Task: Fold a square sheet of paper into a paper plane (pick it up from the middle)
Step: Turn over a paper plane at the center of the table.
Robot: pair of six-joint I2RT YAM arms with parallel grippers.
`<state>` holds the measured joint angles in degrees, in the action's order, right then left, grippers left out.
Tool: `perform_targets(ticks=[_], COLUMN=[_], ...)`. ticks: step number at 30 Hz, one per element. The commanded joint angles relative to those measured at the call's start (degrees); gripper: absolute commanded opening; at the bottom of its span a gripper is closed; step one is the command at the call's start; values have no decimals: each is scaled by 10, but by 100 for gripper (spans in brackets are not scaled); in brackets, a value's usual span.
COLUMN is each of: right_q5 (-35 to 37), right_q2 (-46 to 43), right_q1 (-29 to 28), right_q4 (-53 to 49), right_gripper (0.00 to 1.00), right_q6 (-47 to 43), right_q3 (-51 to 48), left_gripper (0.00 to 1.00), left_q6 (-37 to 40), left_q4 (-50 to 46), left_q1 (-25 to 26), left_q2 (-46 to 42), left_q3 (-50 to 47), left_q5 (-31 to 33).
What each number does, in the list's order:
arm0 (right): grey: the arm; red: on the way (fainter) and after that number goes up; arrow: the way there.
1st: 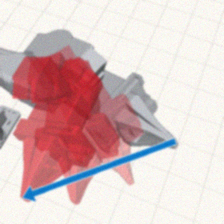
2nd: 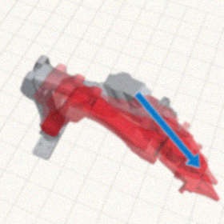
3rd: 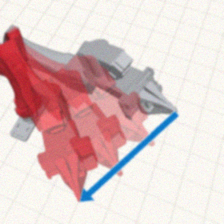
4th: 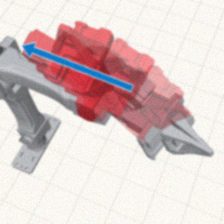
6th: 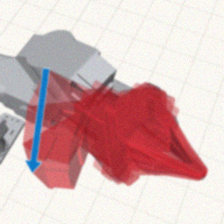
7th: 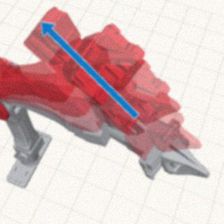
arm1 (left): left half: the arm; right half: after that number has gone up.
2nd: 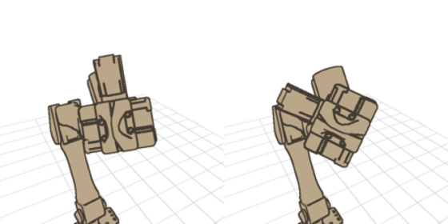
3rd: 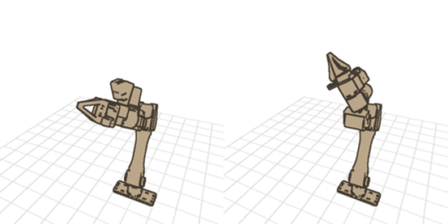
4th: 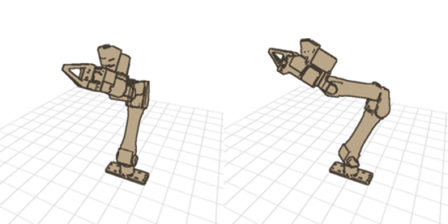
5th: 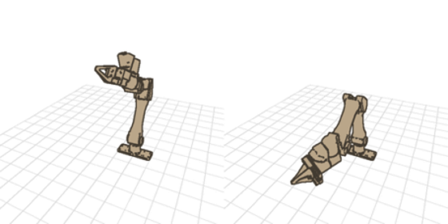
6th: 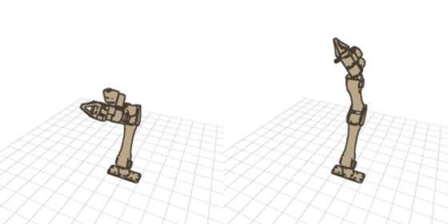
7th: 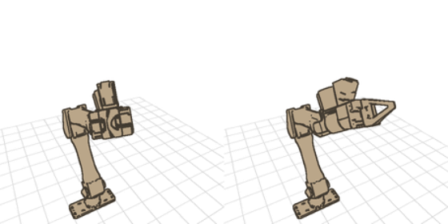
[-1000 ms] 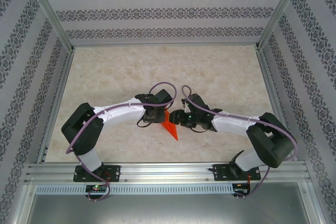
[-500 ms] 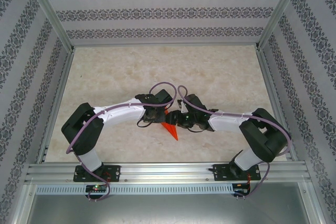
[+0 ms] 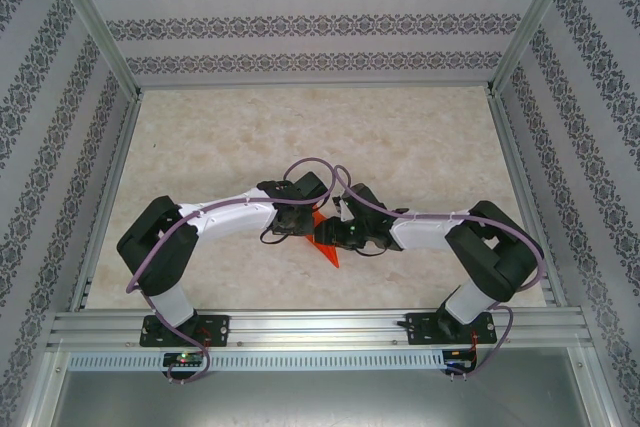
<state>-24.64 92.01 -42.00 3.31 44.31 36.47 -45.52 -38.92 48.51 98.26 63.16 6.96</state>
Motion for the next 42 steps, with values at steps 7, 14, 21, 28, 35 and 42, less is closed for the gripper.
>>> perform_targets(ticks=[7, 14, 21, 28, 35, 42], right_q5=[44, 67, 55, 66, 82, 175], right_q2=[11, 5, 15, 38, 38, -20], right_q1=[-13, -16, -23, -31, -38, -44], right_q4=[-70, -100, -91, -105, -119, -215], right_gripper=[41, 36, 28, 24, 14, 8], right_q6=[-54, -81, -90, -95, -99, -100], right_q3=[41, 53, 61, 78, 88, 116], left_gripper=[16, 16, 17, 17, 20, 33], left_q6=[7, 8, 10, 10, 15, 17], left_q4=[18, 18, 20, 20, 29, 58], left_q1=[6, 5, 5, 5, 5, 5], left_q2=[-11, -9, -4, -7, -20, -105], left_q3=[-3, 1, 2, -1, -6, -22], left_q5=[4, 3, -1, -1, -7, -8])
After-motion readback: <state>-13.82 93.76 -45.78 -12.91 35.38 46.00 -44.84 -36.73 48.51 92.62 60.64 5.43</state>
